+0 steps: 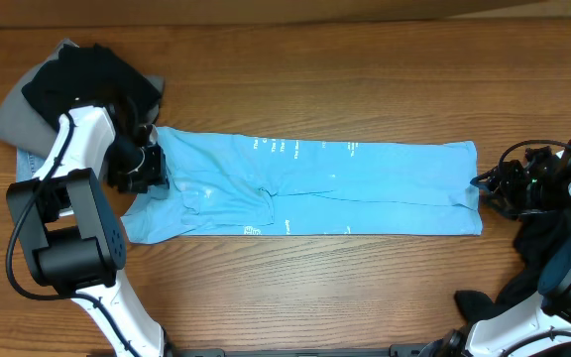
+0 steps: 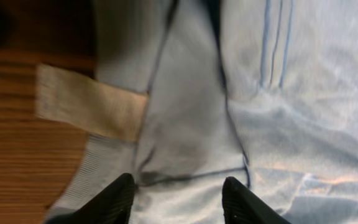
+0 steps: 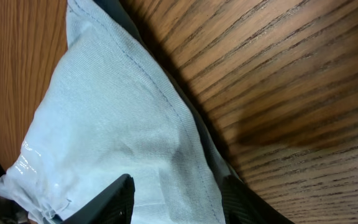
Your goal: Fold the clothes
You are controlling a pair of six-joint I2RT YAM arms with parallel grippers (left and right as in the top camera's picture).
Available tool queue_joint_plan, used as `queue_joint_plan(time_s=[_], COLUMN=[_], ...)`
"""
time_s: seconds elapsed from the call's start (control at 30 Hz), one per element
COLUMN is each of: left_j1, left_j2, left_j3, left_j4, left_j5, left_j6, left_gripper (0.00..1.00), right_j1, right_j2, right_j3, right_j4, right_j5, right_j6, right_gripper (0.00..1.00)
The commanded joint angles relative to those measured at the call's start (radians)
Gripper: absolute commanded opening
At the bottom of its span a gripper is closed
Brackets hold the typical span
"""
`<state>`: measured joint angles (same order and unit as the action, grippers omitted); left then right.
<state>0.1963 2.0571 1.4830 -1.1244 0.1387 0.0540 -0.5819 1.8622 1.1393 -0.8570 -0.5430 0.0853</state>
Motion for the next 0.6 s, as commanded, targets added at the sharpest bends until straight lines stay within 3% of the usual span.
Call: queue_joint_plan(time_s=[0.0,0.13,0.57], left_j1=[-0.026,-0.062,-0.151], left_j2=[-0.004,-0.004,-0.005], left_j3=[-0.018,-0.018,0.098], left_j4=[-0.001,0.008,-0.026], left_j5=[0.064,0.041,-0.061], left_j6=[-0.008,-0.01,-0.069], left_gripper=[0.49,0.55,0.52], right_j1=[0.001,0.001,0.001], right_j2=[0.003,0.003,0.003], right_j3=[0.027,0.027,0.027], right_j4=[-0.003,-0.004,-0.016], right_j5=[-0.016,-0.016,-0.016], right_j6=[-0.012,-0.012,-0.011], right_gripper=[0.49,0.49,0.52])
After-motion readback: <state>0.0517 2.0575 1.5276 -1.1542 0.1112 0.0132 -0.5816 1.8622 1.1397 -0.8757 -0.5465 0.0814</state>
